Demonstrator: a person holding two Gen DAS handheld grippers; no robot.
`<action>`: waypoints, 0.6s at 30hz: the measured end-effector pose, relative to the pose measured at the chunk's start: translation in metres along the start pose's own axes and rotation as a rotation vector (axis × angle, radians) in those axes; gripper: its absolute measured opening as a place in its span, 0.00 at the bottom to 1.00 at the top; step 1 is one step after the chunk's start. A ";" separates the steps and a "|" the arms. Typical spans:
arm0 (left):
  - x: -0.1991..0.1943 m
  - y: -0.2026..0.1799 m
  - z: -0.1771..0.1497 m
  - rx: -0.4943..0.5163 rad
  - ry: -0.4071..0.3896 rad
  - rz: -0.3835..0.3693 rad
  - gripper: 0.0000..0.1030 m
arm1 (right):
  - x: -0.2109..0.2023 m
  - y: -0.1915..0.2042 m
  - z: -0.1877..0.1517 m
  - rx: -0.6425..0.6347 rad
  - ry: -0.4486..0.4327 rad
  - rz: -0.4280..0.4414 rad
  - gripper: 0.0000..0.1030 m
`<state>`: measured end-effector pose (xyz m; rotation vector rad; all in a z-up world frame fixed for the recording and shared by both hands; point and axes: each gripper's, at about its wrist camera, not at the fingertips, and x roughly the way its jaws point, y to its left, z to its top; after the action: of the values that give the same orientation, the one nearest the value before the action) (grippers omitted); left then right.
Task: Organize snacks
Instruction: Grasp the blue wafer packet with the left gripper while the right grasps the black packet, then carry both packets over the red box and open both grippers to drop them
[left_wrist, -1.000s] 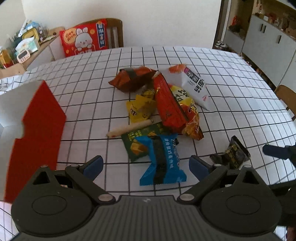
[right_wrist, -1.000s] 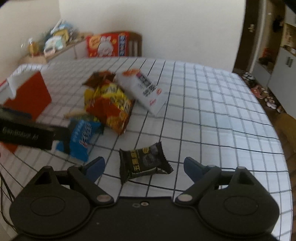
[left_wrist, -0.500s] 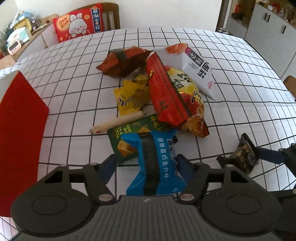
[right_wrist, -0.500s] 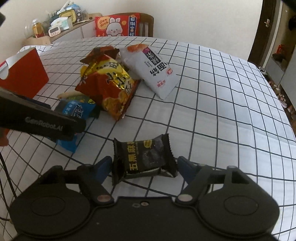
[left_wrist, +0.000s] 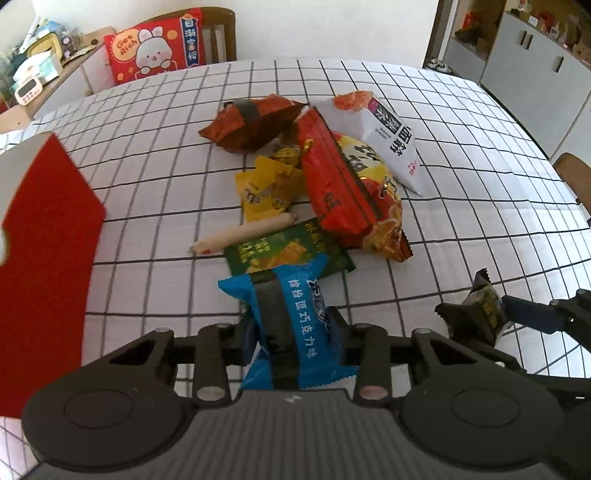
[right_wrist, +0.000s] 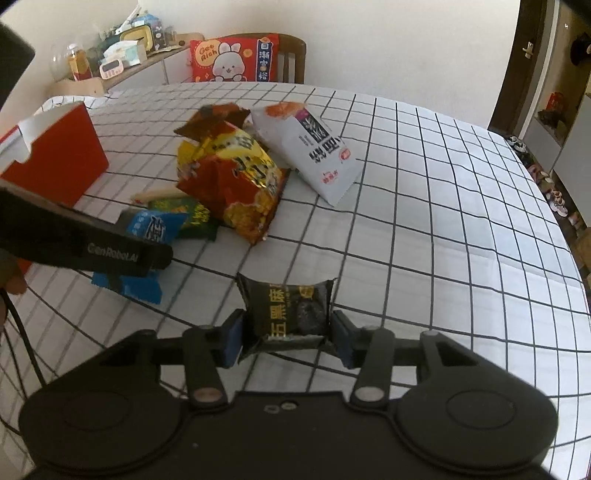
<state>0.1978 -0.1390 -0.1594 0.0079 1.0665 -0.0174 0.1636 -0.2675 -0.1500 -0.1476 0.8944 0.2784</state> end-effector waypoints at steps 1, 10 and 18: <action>-0.003 0.003 -0.002 -0.003 0.000 -0.001 0.36 | -0.003 0.003 0.000 -0.011 -0.007 -0.004 0.46; -0.057 0.036 -0.021 -0.020 -0.041 0.003 0.36 | -0.038 0.031 0.003 -0.042 -0.035 0.034 0.46; -0.104 0.073 -0.032 -0.049 -0.075 0.019 0.36 | -0.067 0.069 0.020 -0.090 -0.066 0.077 0.46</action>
<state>0.1214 -0.0642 -0.0840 -0.0268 0.9918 0.0260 0.1183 -0.2091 -0.0864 -0.1860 0.8239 0.3936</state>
